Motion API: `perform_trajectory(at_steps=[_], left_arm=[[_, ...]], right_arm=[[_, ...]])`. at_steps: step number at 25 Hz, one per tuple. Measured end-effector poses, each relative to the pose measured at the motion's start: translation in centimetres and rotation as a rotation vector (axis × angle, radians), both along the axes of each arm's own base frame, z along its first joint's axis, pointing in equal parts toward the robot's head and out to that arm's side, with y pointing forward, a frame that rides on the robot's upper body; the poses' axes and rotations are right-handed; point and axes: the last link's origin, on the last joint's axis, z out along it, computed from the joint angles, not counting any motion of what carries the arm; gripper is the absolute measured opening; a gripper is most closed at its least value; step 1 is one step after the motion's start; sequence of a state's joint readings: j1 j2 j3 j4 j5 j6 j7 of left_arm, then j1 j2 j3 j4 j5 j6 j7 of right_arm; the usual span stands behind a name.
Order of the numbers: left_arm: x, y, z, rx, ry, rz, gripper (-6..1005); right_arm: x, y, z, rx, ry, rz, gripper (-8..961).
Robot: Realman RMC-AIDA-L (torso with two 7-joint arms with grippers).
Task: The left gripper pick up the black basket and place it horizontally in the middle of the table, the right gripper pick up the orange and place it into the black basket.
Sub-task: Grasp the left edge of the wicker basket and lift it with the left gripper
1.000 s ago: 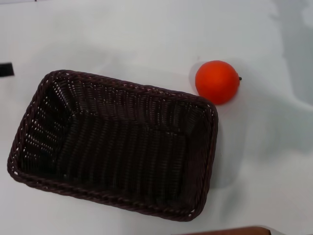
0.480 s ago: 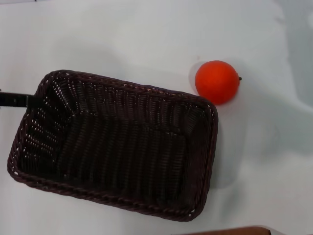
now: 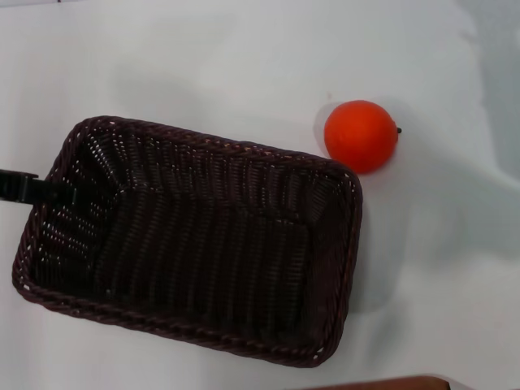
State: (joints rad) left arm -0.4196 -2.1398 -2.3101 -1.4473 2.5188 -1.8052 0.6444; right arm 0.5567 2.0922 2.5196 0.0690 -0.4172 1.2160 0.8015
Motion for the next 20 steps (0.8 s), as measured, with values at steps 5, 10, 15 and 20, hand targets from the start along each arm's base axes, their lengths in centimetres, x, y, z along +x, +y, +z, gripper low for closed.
perform_trajectory(at_steps=[5,10,15,20], left_arm=[[-0.05,0.0,-0.65,-0.017,0.018,0.016,905],[0.0,-0.09,-0.83,-0.026,0.011,0.04,819],[0.08,-0.12,-0.94,-0.031,0.01,0.051,732],[0.01,-0.19,-0.93,-0.029,0.009,0.063,399]], right_arm=[[0.31,0.07,-0.24,-0.017,0.006,-0.02,716],[0.45,0.09,-0.43,-0.027,0.012,-0.031,716],[0.58,0.1,-0.56,-0.035,0.015,-0.04,717],[0.64,0.1,-0.62,-0.038,0.018,-0.043,717]])
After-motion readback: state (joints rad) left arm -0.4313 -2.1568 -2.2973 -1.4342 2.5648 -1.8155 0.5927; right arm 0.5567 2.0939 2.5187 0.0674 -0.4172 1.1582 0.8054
